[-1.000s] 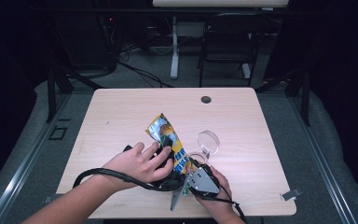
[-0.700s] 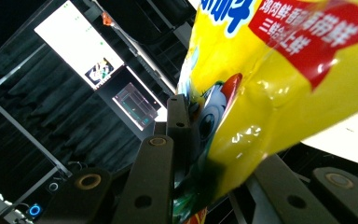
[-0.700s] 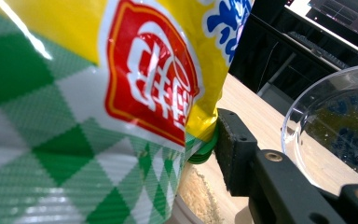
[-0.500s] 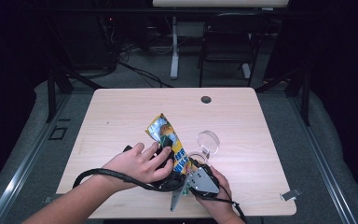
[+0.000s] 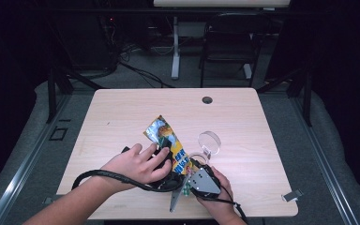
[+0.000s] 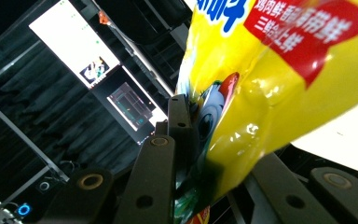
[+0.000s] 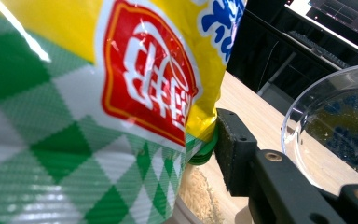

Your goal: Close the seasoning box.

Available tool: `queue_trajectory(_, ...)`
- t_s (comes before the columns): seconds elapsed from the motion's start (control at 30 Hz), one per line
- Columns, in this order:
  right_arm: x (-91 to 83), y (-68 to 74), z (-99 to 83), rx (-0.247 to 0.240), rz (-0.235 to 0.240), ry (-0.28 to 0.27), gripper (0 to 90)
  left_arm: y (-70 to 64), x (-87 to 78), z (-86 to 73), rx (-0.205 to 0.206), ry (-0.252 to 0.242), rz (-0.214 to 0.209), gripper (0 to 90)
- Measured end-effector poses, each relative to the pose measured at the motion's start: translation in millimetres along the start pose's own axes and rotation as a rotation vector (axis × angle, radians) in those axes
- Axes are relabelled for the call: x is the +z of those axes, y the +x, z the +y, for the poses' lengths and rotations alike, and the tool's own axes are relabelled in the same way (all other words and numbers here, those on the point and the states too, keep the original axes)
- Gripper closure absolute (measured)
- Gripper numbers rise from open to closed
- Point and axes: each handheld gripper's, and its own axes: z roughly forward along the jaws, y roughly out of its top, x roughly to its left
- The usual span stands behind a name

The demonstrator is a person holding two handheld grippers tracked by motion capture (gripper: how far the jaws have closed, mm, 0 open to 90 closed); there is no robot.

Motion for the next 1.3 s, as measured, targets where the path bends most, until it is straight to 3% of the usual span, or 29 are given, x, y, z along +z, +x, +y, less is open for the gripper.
queue_trajectory(0.03,0.2,-0.2,0.0,-0.001,-0.001,-0.002,70.5,1.1,-1.1,0.0,0.025,0.017,0.001,83.9)
queue_trajectory(0.4,0.5,-0.7,0.1,0.0,-0.005,0.004,70.7,-3.8,0.9,-3.9,-0.013,0.025,-0.03,84.3)
queue_trajectory(0.7,0.8,-1.6,0.3,0.0,-0.002,0.007,70.8,-11.9,4.8,-9.2,-0.107,0.013,-0.065,84.3)
queue_trajectory(0.8,1.1,-1.8,0.3,-0.004,-0.003,0.004,70.9,-17.6,6.9,-11.2,-0.159,0.004,-0.087,84.3)
queue_trajectory(0.83,1.1,-1.8,0.4,-0.005,-0.002,0.005,70.9,-17.6,7.4,-11.6,-0.141,0.004,-0.071,84.4)
queue_trajectory(0.93,1.2,-1.4,0.5,-0.006,-0.005,0.003,70.9,-21.9,9.1,-13.7,-0.186,-0.001,-0.099,84.5)
queue_trajectory(1.07,0.7,-1.1,0.7,-0.014,-0.003,0.006,71.0,-25.4,11.2,-15.0,-0.197,-0.004,-0.091,84.6)
queue_trajectory(1.3,0.9,-1.1,0.7,-0.014,-0.004,0.004,70.9,-30.4,13.3,-16.1,-0.231,-0.006,-0.129,84.9)
